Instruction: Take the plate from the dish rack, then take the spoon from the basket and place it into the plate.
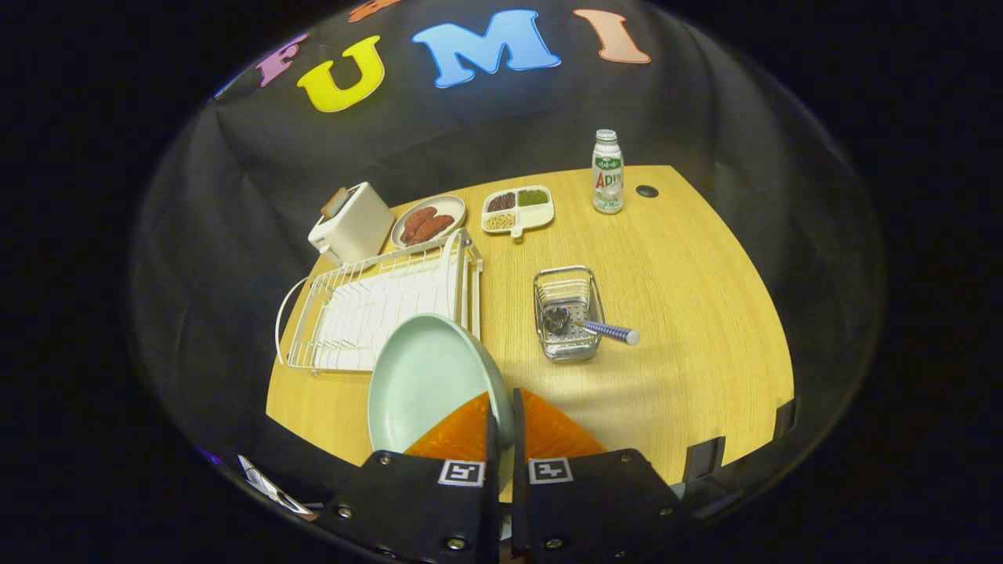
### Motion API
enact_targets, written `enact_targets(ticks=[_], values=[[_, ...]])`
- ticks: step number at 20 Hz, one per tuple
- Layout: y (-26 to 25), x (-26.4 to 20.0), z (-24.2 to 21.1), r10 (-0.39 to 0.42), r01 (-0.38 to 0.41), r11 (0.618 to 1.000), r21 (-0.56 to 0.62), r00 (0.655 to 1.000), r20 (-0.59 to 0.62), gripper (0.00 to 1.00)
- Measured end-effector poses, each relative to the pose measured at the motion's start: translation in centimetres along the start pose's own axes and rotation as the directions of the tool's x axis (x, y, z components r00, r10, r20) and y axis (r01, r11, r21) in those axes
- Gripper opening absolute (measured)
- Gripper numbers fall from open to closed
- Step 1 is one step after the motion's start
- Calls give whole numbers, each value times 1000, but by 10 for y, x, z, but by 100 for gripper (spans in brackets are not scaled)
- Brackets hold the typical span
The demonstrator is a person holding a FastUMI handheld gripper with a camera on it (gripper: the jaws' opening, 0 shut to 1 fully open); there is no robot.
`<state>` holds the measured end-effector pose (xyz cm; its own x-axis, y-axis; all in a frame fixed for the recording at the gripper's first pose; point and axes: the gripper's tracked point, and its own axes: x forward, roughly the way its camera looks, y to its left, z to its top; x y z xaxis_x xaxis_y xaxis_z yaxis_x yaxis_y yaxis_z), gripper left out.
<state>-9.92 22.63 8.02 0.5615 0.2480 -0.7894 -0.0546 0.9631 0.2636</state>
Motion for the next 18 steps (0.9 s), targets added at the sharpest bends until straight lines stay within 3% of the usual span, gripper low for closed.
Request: enact_targets(ticks=[9, 14, 18], values=[[1, 54, -62, 133, -128, 990, 67, 988, -77, 7], [-7, 71, -78, 114, -110, 993, 53, 988, -99, 8], [-8, 84, -83, 153, -142, 985, 102, 982, -107, 11]])
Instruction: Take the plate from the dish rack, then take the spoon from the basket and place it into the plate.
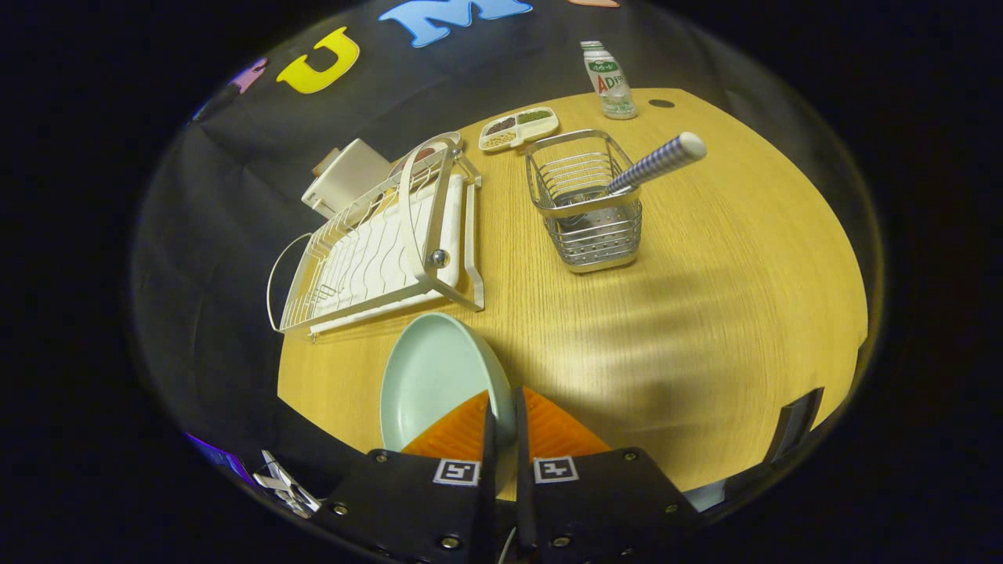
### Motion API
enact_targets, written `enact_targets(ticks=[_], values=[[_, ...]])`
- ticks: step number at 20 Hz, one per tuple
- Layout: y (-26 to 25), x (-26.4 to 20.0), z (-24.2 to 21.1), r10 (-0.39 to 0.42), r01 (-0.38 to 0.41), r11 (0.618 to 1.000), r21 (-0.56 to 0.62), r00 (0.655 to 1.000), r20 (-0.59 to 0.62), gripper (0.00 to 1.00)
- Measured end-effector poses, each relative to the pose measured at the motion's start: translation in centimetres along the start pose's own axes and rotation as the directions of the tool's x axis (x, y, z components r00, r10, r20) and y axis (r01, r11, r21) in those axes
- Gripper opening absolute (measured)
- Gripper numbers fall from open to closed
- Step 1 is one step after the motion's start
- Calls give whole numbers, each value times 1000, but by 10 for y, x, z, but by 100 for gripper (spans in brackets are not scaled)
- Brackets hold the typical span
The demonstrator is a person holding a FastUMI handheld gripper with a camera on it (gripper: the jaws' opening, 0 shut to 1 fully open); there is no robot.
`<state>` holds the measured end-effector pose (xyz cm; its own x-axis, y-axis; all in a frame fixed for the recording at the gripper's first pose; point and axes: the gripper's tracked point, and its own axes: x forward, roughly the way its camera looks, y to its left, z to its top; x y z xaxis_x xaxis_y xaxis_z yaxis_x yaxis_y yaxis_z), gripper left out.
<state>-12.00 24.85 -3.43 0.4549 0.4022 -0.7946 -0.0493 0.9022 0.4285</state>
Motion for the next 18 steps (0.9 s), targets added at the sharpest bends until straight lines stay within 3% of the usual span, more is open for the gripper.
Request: enact_targets(ticks=[8, 13, 14, 15, 16, 18], values=[[-13, 7, 16, 14, -15, 1000, 6, 999, 30, 17], [-12, -18, 40, -26, 53, 984, -168, 987, 157, 23], [-16, -25, 48, -48, 90, 974, -206, 979, 197, 33], [-15, -29, 52, -45, 100, 966, -239, 973, 227, 36], [-15, -36, 58, -45, 114, 959, -259, 965, 260, 53], [-17, -49, 69, -51, 151, 950, -272, 938, 342, 99]])
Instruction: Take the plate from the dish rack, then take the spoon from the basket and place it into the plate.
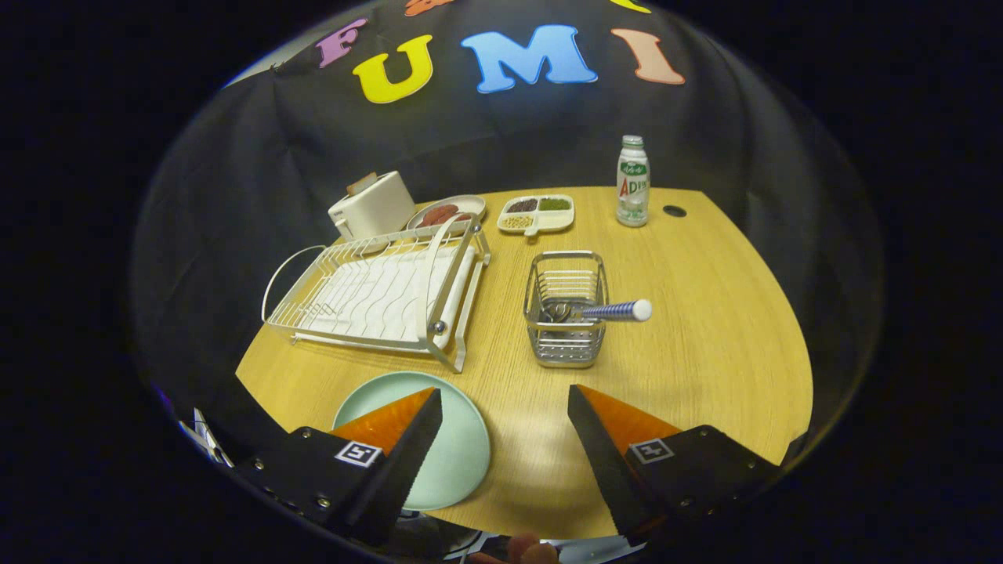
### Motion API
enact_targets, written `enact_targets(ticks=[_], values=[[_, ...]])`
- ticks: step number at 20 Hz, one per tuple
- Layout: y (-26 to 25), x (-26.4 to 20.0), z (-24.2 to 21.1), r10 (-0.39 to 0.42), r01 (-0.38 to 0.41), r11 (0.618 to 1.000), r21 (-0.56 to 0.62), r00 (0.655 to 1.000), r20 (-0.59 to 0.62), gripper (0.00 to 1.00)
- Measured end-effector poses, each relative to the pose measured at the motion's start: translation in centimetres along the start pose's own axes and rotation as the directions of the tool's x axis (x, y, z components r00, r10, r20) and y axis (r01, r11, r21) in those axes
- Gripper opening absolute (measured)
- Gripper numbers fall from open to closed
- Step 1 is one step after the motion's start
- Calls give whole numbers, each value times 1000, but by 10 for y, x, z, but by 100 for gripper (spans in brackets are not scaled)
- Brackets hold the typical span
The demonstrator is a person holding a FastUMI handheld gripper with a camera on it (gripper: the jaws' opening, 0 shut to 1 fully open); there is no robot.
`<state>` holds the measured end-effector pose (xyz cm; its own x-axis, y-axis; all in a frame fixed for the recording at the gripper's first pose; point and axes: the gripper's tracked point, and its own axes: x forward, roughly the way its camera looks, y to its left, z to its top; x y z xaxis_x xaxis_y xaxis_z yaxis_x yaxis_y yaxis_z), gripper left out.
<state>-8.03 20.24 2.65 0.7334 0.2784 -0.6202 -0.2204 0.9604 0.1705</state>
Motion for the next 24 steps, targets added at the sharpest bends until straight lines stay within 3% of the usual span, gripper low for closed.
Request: enact_targets(ticks=[5, 7, 10, 19, 24], values=[[-11, -19, 34, -7, 9, 1000, -10, 974, 228, 100], [-20, -31, 52, -13, 19, 1000, -14, 936, 351, 100], [-47, -43, 74, -73, 118, 991, -57, 860, 504, 99], [-73, -2, 92, -71, 146, 987, -69, 776, 626, 99], [-78, 31, 84, -72, 146, 987, -68, 776, 626, 95]])
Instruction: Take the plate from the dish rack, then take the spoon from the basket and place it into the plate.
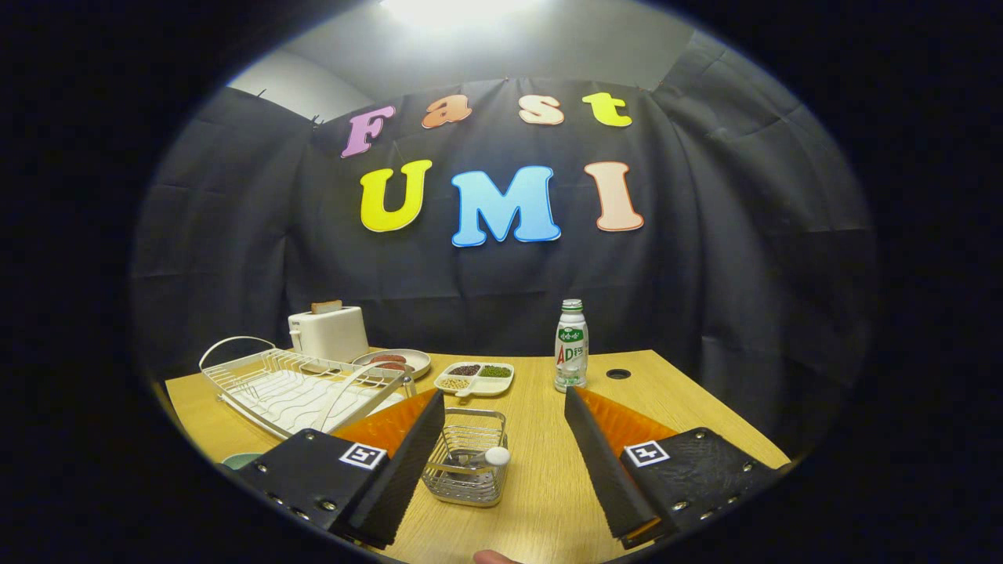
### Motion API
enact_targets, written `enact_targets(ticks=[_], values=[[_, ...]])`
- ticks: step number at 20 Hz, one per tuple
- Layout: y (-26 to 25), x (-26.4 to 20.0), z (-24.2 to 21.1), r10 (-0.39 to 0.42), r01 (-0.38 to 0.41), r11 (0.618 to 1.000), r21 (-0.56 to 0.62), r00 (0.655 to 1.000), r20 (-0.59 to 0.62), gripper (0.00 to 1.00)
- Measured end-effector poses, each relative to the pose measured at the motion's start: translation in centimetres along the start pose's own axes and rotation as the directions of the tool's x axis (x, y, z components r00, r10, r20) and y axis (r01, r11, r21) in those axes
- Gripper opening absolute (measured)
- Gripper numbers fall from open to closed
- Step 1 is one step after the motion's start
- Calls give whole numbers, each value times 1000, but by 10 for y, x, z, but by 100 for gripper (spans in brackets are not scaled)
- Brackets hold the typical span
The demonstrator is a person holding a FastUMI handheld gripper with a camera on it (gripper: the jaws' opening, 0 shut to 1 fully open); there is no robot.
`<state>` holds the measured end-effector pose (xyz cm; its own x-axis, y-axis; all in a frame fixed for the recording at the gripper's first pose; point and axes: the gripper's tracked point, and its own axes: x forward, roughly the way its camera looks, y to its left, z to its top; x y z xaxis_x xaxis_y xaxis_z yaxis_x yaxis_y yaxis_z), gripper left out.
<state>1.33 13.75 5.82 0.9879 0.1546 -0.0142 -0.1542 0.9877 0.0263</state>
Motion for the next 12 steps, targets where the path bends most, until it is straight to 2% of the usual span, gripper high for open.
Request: enact_targets(ticks=[3, 4, 6, 9, 10, 12], values=[[2, 13, -19, 17, -17, 1000, 10, 999, -39, 82], [-5, 16, -19, -12, 12, 1000, 7, 999, -39, 74], [0, 19, -13, -5, 6, 1000, 22, 1000, -13, 32], [8, 21, -13, 34, -34, 999, 36, 999, -9, 30], [11, 25, -11, 38, -38, 998, 54, 999, 0, 17], [13, 25, -8, 55, -56, 996, 64, 998, 10, 16]])
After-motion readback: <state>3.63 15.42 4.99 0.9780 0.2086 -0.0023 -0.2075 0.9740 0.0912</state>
